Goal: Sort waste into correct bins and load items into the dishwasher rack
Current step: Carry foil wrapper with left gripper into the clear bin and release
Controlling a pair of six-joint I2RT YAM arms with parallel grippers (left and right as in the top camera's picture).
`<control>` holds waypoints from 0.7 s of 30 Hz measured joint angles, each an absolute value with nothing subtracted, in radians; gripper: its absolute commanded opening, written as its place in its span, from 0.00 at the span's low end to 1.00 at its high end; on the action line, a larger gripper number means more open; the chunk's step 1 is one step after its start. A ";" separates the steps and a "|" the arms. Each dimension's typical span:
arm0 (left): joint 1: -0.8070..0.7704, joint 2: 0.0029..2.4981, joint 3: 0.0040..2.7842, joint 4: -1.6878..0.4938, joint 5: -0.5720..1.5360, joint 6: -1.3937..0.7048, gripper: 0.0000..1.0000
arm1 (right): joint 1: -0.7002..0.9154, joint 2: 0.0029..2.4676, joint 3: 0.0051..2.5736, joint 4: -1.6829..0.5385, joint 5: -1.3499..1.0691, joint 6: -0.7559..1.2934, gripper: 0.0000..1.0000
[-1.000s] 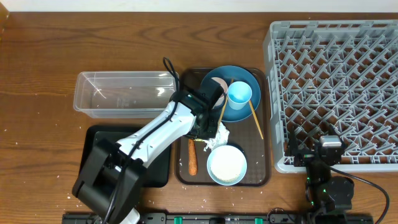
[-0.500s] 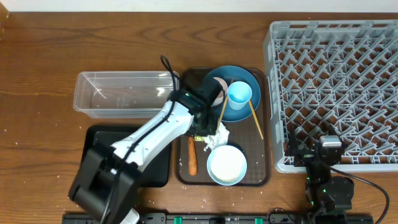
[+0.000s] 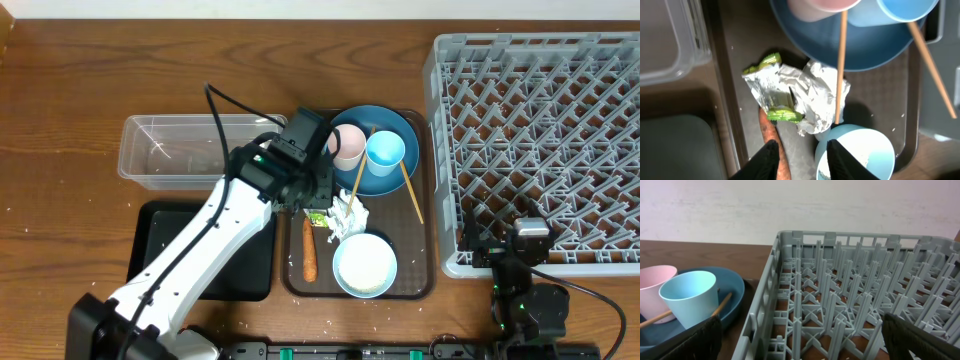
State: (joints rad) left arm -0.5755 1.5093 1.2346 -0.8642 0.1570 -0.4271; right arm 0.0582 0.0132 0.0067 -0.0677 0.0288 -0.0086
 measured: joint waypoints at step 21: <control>-0.645 1.693 1.116 -0.723 0.150 -0.498 0.06 | 0.058 0.013 0.007 -0.068 0.028 -0.009 0.99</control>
